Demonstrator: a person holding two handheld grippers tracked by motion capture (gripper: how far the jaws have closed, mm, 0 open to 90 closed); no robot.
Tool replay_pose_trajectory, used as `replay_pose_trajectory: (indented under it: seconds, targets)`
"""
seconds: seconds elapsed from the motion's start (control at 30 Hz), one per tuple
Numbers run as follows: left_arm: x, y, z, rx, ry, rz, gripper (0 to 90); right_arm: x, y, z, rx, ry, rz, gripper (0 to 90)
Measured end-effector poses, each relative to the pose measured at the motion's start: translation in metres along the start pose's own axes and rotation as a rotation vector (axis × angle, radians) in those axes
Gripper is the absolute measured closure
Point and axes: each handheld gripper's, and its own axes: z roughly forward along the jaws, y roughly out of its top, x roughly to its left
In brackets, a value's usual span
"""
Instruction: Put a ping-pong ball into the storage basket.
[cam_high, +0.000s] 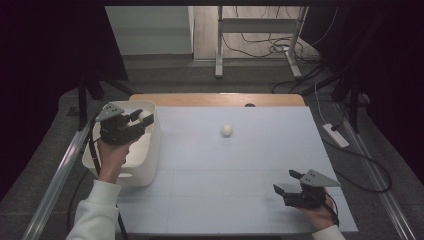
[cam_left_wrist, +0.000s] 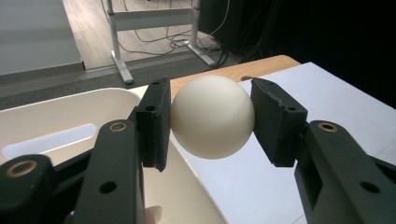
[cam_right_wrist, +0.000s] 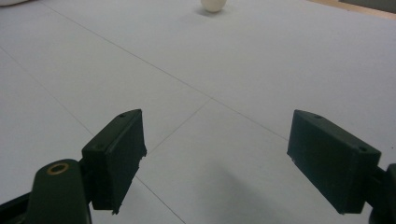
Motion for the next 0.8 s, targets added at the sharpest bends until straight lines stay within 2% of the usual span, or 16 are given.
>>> replay_pose_trajectory:
  seconds: [0.43, 0.8]
  targets:
    - [0.024, -0.004, 0.002, 0.033, 0.063, -0.037, 50.2, 0.000, 0.000, 0.000, 0.001, -0.001, -0.001, 18.8]
    - [0.031, -0.006, 0.003, 0.058, 0.088, -0.045, 50.3, 0.000, 0.000, 0.000, 0.000, -0.004, 0.000, 18.8]
